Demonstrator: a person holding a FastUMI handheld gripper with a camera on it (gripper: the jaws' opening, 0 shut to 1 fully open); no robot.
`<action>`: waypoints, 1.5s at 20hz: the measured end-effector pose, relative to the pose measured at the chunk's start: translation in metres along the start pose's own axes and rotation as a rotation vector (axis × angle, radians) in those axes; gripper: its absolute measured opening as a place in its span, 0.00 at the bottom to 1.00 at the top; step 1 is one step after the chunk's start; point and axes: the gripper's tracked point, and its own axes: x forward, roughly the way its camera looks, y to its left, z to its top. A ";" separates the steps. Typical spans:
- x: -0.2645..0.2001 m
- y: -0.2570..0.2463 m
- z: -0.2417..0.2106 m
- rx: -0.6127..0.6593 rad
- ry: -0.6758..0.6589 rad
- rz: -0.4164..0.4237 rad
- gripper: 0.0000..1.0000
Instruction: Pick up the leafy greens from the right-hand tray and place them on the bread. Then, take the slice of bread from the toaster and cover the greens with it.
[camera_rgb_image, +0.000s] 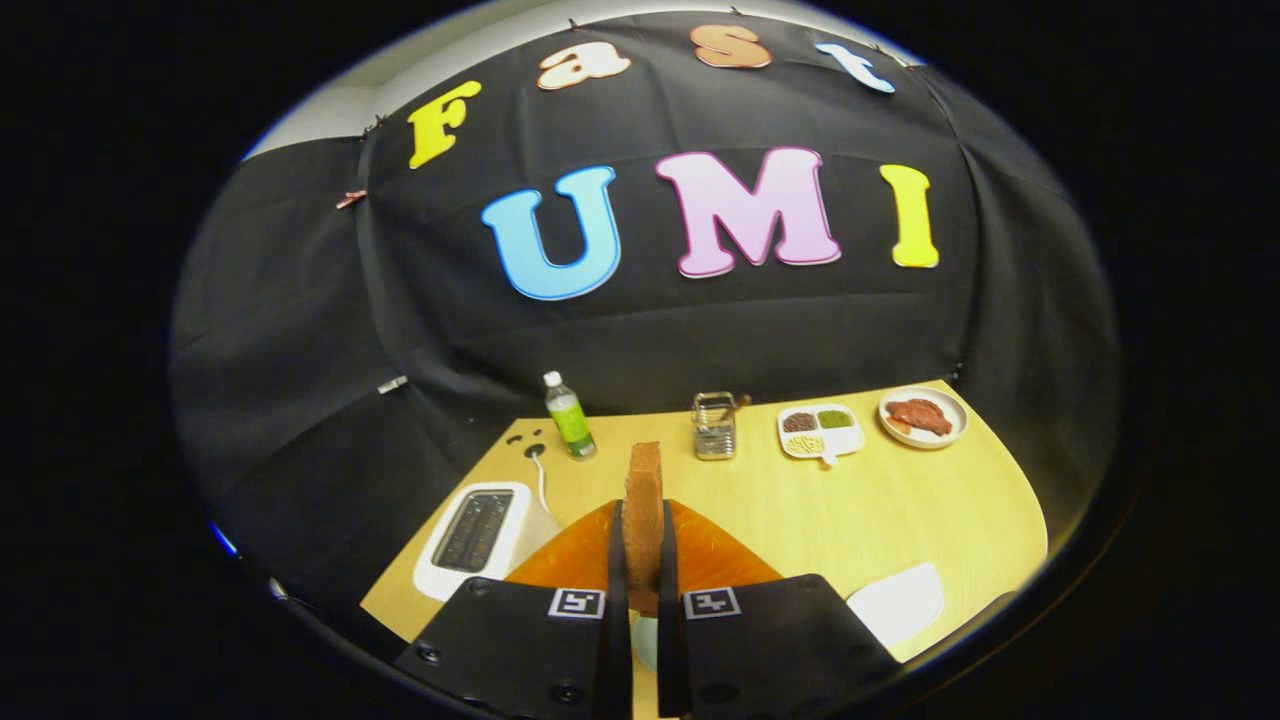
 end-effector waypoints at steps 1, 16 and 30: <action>0.004 -0.011 -0.016 0.001 0.023 -0.020 0.14; 0.060 -0.053 -0.146 0.440 0.211 -0.132 0.14; 0.054 -0.105 -0.195 0.086 0.351 -0.192 0.40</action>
